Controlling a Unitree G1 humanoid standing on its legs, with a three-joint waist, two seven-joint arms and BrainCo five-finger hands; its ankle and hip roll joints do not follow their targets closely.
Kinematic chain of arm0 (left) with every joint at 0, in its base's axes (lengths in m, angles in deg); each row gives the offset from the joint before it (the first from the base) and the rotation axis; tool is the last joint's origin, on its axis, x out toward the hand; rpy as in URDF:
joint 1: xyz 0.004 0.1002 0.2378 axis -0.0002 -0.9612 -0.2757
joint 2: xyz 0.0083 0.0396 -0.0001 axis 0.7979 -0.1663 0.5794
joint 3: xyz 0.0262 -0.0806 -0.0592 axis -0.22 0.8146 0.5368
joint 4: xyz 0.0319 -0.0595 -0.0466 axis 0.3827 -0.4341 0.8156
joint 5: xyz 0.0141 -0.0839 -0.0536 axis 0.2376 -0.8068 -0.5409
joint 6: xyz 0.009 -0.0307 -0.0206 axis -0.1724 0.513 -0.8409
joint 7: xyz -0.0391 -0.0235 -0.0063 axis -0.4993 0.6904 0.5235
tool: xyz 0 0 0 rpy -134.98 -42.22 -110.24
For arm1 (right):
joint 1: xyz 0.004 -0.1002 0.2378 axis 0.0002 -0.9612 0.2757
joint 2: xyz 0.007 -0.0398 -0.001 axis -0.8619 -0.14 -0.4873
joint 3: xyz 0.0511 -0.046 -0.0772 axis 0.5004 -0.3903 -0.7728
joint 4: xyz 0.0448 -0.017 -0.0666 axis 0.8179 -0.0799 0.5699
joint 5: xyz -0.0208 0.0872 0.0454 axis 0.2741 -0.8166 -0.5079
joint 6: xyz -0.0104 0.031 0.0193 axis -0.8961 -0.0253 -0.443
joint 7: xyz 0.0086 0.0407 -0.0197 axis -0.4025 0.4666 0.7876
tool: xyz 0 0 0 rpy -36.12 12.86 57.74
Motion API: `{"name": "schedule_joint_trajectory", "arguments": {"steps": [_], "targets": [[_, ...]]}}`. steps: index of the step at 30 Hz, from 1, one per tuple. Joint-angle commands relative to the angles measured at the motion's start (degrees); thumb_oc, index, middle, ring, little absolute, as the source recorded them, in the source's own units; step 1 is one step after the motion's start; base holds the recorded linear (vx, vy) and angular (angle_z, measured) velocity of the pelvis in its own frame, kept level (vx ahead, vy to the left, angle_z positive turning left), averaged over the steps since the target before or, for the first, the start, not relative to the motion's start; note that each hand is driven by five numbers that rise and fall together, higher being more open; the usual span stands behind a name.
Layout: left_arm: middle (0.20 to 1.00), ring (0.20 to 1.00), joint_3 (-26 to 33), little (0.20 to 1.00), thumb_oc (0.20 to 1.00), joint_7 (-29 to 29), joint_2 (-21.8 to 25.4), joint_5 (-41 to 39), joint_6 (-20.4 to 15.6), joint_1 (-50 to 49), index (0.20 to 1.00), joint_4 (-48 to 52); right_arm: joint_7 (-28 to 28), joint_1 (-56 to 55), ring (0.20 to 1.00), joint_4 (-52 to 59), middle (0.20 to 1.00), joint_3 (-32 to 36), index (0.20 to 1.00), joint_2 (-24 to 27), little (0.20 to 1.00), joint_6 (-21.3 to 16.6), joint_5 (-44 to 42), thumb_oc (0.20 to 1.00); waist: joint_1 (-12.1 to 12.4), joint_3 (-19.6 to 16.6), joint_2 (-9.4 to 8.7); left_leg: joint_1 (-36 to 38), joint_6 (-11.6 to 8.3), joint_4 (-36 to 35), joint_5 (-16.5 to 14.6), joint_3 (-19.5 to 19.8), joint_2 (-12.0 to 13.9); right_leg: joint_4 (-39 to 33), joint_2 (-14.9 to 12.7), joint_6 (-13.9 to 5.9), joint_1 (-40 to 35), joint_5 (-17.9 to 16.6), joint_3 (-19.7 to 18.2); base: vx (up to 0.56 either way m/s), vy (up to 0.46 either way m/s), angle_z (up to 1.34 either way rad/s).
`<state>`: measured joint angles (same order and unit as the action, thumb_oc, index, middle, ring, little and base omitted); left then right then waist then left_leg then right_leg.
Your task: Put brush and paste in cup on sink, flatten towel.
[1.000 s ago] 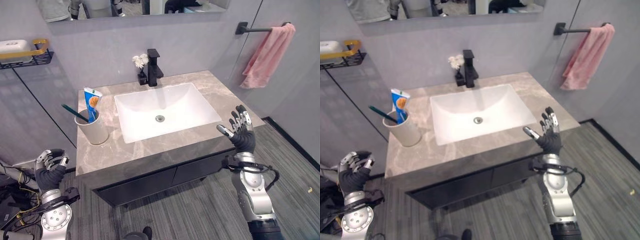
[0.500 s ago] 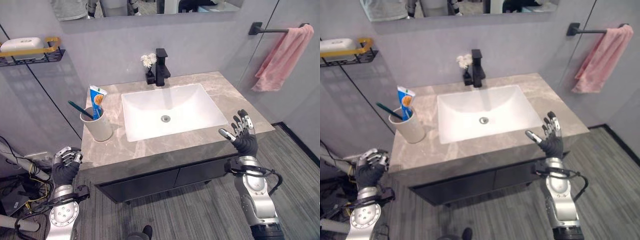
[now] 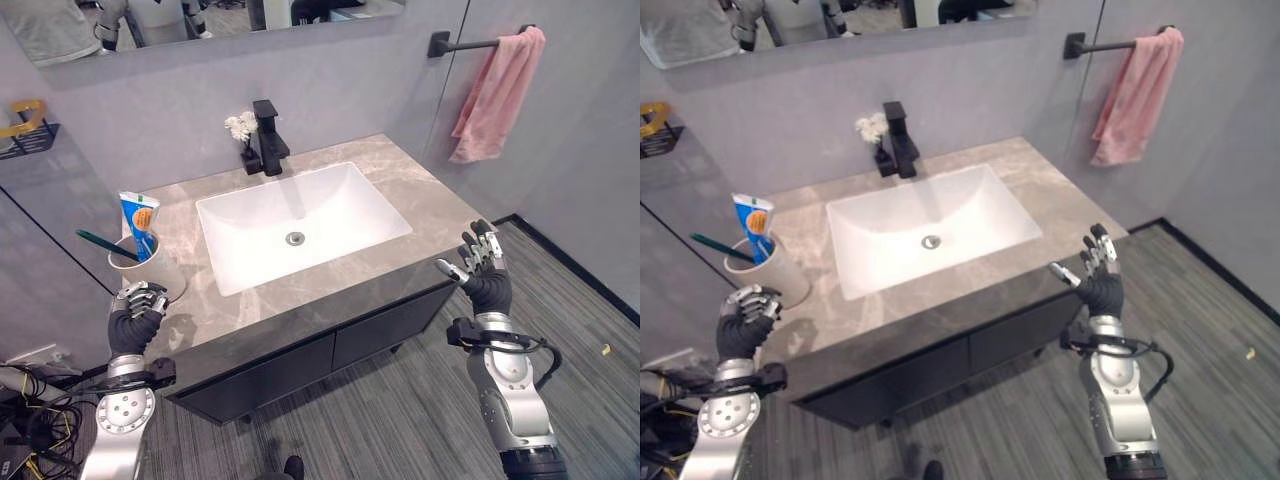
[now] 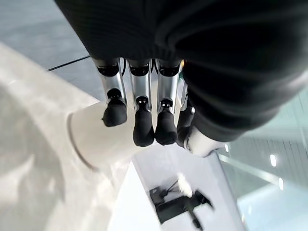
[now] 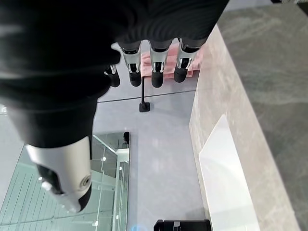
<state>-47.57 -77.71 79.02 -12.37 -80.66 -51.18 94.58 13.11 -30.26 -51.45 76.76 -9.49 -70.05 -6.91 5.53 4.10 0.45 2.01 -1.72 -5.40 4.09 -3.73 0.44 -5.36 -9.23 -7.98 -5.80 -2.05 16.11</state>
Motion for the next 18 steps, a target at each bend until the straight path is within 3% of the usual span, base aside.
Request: {"name": "schedule_joint_trajectory", "arguments": {"steps": [1, 8, 18], "targets": [[0.2, 0.2, 2.96, 0.2, 0.2, -0.11, 4.32, 5.82, -2.04, 0.77, 0.2, 2.39, 1.18, 4.47, 1.0, 2.09, 1.0, -0.5, 1.0, 0.16, 1.0, -2.44, -1.9, 1.0, 1.27, -0.88, -2.04, 1.86, -1.74, 0.4, -8.81, 3.08, 2.73, 0.38, -1.69, -2.09, -1.03, 3.49, 1.66, 0.0, 0.0, 0.0], [0.2, 0.2, 5.62, 0.2, 0.2, 1.97, 9.73, 16.86, -2.9, -3.56, 0.2, 6.06, 2.11, 3.29, 1.0, 1.72, 1.0, 0.63, 1.0, 0.37, 1.0, -3.02, -3.4, 1.0, 1.55, -0.54, -1.65, 2.53, -1.88, 0.4, -9.12, 3.21, 2.76, 0.36, -1.7, -2.13, -1.96, 4.03, 1.84, 0.0, 0.0, 0.0], [0.2, 0.2, 4.53, 0.2, 0.2, 6.48, 16.66, 25.68, -1.55, -5.68, 0.2, 4.28, 3.03, 3.55, 1.0, 0.86, 1.0, -0.08, 1.0, 0.6, 1.0, -2.82, -4.53, 1.0, 1.41, -0.05, -1.28, 2.51, -2.06, 0.4, -9.07, 3.32, 2.76, 0.36, -1.55, -2.27, -2.1, 4.14, 1.85, 0.0, 0.0, 0.0]]}}
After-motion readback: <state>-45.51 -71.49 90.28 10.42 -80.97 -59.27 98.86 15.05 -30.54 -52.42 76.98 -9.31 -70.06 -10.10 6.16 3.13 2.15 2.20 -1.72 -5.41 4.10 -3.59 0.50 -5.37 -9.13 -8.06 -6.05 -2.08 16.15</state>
